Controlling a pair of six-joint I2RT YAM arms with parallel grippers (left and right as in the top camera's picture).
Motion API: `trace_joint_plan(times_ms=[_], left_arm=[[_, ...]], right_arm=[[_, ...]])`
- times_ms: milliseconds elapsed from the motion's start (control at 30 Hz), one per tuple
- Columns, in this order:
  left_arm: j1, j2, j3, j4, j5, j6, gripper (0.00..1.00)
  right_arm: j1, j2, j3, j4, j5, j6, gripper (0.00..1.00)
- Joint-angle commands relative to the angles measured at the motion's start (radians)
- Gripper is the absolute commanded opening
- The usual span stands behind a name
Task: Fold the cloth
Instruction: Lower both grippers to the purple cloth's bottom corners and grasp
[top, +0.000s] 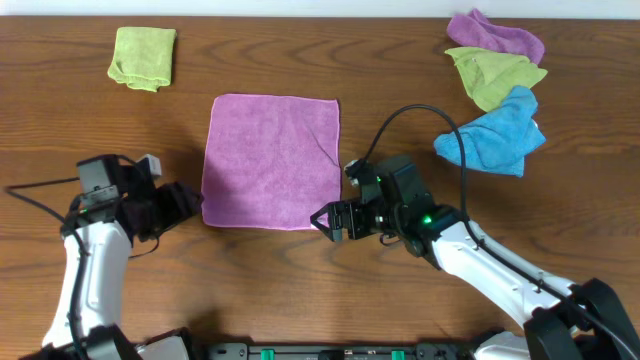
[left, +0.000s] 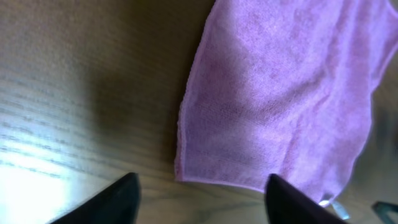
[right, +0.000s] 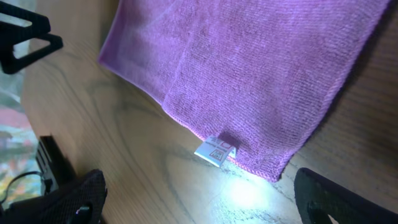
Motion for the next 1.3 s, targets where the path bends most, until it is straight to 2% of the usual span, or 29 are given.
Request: trace_joint_plan(times_ms=[0,200,300,400,467,533,700,833,900,967,1033,1167,1267], left_arm=[[0.026,0.030,0.002,0.000,0.115,0.036,0.76],[0.026,0.039,0.002,-0.010,0.166,0.035,0.93],[0.026,0.039,0.002,-0.009,0.171,0.035,0.97],[0.026,0.039,0.002,-0.003,0.170,0.035,0.95],[0.026,0.039,0.002,0.000,0.170,0.035,0.98],[0.026,0.039,0.002,-0.001,0.170,0.006,0.96],[0.025,0.039,0.002,-0.012,0.167,-0.003,0.95],[0.016,0.039,0.002,-0.023,0.163,-0.003,0.95],[0.013,0.039,0.002,-0.043,0.135,-0.003,0.95],[0.013,0.039,0.002,-0.041,0.091,-0.011,1.00],[0.013,0.043,0.002,-0.035,0.045,-0.030,1.00],[0.013,0.079,0.002,0.027,0.100,-0.029,1.00],[0.013,0.136,0.002,0.080,0.172,-0.052,1.00]], right_arm=[[-0.024,-0.002,0.005,0.000,-0.036,0.033,0.96],[-0.030,-0.002,0.005,-0.020,-0.069,0.037,0.97],[-0.030,-0.002,0.005,-0.021,-0.074,0.084,0.94],[-0.030,-0.003,0.005,-0.021,-0.080,0.156,0.94],[-0.030,-0.002,0.005,-0.037,-0.080,0.149,0.96],[-0.030,-0.002,0.005,-0.058,-0.080,0.103,0.99],[-0.030,-0.002,0.005,-0.142,0.007,0.095,0.89],[-0.029,-0.002,0.005,-0.163,0.025,0.095,0.89],[-0.028,-0.002,0.005,-0.193,0.048,0.092,0.89],[-0.027,-0.002,0.005,-0.190,0.056,0.076,0.90],[-0.026,-0.002,0.005,-0.184,0.071,0.069,0.87],[-0.026,0.035,0.005,-0.149,0.063,0.069,0.85],[-0.026,0.084,0.005,-0.107,0.016,0.069,0.80]])
